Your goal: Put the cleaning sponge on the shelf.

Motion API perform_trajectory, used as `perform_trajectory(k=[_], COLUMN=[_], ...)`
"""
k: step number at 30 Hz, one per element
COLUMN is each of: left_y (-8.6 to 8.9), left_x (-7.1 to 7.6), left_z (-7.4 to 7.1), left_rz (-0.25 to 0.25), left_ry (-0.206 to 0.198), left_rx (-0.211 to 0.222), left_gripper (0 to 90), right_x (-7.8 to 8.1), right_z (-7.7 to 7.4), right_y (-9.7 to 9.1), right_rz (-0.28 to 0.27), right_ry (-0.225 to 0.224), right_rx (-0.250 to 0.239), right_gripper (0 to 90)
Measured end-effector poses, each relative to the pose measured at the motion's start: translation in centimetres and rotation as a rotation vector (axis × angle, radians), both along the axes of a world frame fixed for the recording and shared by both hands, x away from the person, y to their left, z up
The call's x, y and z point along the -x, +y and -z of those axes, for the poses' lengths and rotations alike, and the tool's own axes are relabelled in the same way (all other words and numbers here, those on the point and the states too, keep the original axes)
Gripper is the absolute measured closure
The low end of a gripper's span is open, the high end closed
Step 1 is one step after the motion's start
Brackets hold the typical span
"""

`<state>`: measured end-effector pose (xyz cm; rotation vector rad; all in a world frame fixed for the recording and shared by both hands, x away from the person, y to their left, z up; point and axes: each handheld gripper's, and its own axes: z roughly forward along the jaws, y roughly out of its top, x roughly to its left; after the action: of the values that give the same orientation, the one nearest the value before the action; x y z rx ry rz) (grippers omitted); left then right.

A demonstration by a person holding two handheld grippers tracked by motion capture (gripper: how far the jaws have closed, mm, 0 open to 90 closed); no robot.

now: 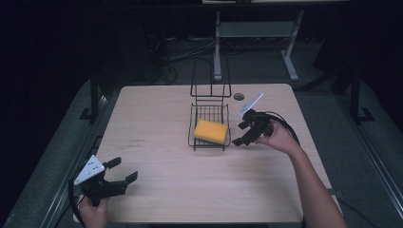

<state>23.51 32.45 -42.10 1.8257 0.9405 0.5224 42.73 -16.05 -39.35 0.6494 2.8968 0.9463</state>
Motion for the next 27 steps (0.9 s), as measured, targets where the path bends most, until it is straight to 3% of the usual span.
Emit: perform_trajectory(k=[27], left_y=[-0.1], left_x=[0.1], left_z=[0.0], left_rz=[0.006], left_ry=[0.003], left_rx=[-0.002], left_gripper=[13.4], right_x=[3.4], right_z=[1.6], right_y=[-4.5], right_rz=[0.075], right_ry=[0.012], right_rx=[-0.005], right_gripper=[16.0])
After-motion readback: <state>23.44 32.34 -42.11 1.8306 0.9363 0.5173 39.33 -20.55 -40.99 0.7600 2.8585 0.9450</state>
